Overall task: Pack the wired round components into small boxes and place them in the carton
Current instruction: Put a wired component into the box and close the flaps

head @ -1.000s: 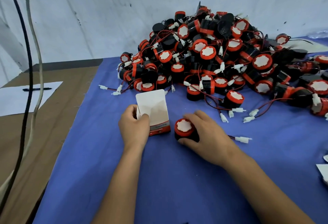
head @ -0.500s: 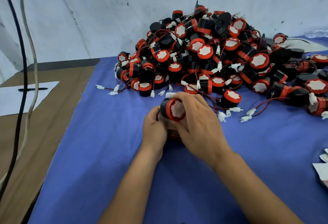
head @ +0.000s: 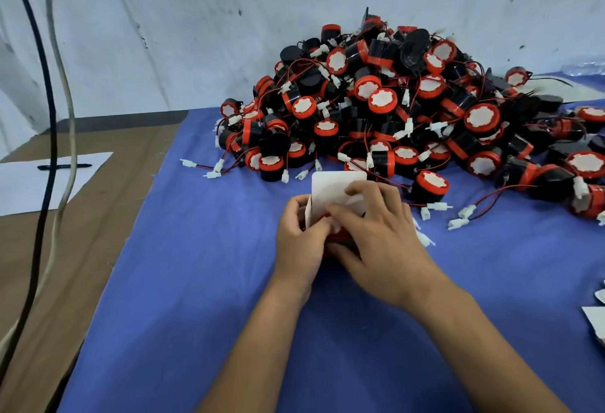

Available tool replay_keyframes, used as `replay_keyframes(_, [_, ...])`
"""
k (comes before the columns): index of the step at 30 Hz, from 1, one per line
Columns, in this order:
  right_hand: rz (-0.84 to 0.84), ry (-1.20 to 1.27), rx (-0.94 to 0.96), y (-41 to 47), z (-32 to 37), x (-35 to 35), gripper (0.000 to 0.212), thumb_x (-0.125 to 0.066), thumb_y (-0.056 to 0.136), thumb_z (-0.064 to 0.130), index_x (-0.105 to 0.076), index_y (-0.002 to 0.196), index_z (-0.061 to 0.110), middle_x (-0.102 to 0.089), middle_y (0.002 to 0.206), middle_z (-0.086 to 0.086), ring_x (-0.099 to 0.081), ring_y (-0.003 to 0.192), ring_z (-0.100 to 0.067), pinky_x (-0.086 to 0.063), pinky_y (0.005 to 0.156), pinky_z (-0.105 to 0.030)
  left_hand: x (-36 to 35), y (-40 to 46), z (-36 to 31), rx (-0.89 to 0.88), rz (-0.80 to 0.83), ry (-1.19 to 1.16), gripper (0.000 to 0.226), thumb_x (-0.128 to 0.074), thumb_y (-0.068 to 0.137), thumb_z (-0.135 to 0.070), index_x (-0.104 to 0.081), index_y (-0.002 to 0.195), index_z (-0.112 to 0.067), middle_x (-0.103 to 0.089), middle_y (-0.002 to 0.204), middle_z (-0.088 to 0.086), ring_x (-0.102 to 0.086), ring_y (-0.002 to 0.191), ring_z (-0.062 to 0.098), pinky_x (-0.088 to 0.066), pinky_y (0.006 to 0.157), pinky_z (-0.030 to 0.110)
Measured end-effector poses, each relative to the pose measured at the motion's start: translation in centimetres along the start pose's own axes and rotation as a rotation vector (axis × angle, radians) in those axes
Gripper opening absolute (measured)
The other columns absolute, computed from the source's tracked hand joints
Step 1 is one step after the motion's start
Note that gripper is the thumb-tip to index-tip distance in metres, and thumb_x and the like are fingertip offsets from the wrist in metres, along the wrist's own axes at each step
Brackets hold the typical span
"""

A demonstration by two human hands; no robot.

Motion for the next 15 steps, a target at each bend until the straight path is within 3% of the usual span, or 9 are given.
replay_keyframes(1, [-0.025,0.046,-0.024,0.0,-0.2,0.3,0.046,-0.059,0.093,0.052,-0.057,0.133,0.031,-0.036,0.142,0.001,-0.038,0.127,-0.024,-0.043,0.102,-0.042,0.0,0.0,0.1,0.008,-0.021,0.008,0.026,-0.069,0.084,-0.006,-0.068,0.106,-0.019,-0.077,0.099,0.003,-0.073,0.086,0.017,-0.059,0.066,0.027])
replay_keyframes(3, [-0.122,0.129,-0.134,0.0,-1.2,1.3,0.048,-0.056,0.094,0.059,-0.055,0.132,0.030,-0.044,0.128,0.003,-0.053,0.103,-0.019,-0.050,0.080,-0.034,0.1,0.2,0.2,0.021,-0.073,0.028,0.028,-0.071,0.084,-0.001,-0.069,0.104,-0.020,-0.077,0.100,0.003,-0.073,0.092,0.022,-0.061,0.072,0.033])
replay_keyframes(5, [-0.180,0.104,-0.288,-0.2,-2.7,2.3,0.044,-0.052,0.093,0.062,-0.060,0.119,0.027,-0.058,0.105,0.007,-0.060,0.082,-0.019,-0.041,0.059,-0.030,0.2,0.3,0.3,0.006,-0.095,0.058,0.030,-0.072,0.084,0.000,-0.069,0.105,-0.021,-0.077,0.100,0.001,-0.073,0.095,0.022,-0.060,0.075,0.031])
replay_keyframes(8, [-0.189,0.060,-0.460,-0.6,-3.6,3.3,0.031,-0.061,0.093,0.054,-0.067,0.089,0.024,-0.064,0.068,0.007,-0.061,0.067,-0.021,-0.039,0.057,-0.030,-0.1,0.0,0.2,-0.049,-0.054,0.146,0.026,-0.078,0.082,-0.009,-0.069,0.102,-0.022,-0.077,0.097,-0.004,-0.073,0.092,0.016,-0.059,0.074,0.026])
replay_keyframes(12, [-0.320,0.056,-0.397,-0.5,0.0,3.9,0.015,-0.067,0.094,0.031,-0.063,0.084,0.021,-0.063,0.066,0.004,-0.059,0.064,-0.025,-0.046,0.053,-0.035,-0.8,-0.2,0.2,-0.123,0.038,0.257,0.020,-0.080,0.088,-0.012,-0.069,0.103,-0.020,-0.077,0.098,-0.004,-0.073,0.092,0.015,-0.061,0.075,0.028])
replay_keyframes(15, [-0.177,-0.022,-0.361,-0.2,1.5,2.5,0.013,-0.054,0.098,0.018,-0.055,0.085,0.021,-0.061,0.074,0.003,-0.053,0.066,-0.021,-0.032,0.051,-0.033,-1.2,-0.2,0.4,-0.153,0.020,0.374,0.015,-0.080,0.088,-0.018,-0.068,0.097,-0.022,-0.075,0.088,-0.009,-0.069,0.079,0.006,-0.056,0.066,0.022])
Point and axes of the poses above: each hand's wrist, its own y-axis towards the middle knuckle, its own x-axis out of the back of the hand, z = x × y, the point moved 3 cm from there along y, towards the middle knuckle
